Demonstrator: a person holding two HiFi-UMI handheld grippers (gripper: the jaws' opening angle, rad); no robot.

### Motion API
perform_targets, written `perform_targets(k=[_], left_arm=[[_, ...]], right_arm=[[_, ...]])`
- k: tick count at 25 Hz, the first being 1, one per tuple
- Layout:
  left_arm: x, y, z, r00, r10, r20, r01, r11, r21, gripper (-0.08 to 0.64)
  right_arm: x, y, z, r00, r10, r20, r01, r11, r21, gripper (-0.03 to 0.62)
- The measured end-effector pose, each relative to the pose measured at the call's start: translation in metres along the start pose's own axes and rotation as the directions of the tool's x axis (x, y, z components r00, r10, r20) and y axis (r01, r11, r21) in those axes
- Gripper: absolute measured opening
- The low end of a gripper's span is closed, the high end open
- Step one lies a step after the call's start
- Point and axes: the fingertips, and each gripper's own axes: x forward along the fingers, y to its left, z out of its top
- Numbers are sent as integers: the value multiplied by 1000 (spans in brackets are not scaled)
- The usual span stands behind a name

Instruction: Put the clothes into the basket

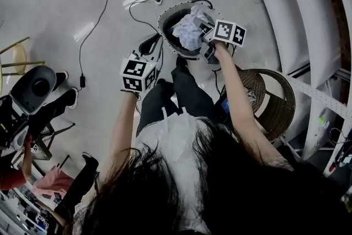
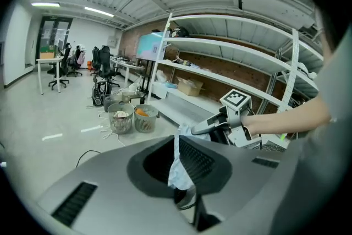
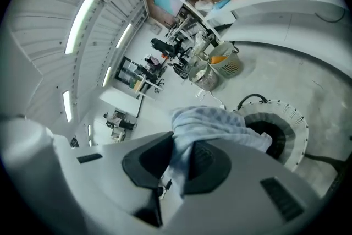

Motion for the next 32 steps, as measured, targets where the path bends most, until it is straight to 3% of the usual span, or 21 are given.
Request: perform_targets(k=[12,21,22,24,29,32], left_arm=[[63,64,-68,990,62,-126,-77,990,-118,25],[84,86,-143,965,68,-252,-117,976,-184,25],[85,87,-147,963,66,-263,-117,976,-184,25],[86,88,-153,960,60,-275,-113,977,-182,25],[89,86,-157,961,51,-274,-104,977,-186,25],[90,85,-155,963,48,-266,-98,979,-179,25]], right_arm=[[131,-115,-56,966,-130,-222,120,991,-58,58],[198,-193,-87,936,-233,-265,217,972,-89,61],[203,-200,-92,928,-247,-279,228,969,-97,73],[209,-209,-104,913,-261,-313,240,965,-105,249],[206,-223,-126,879,-321,-353,273,945,-179,275],[196,-230,-131,844,-403,-353,300,902,-311,284]])
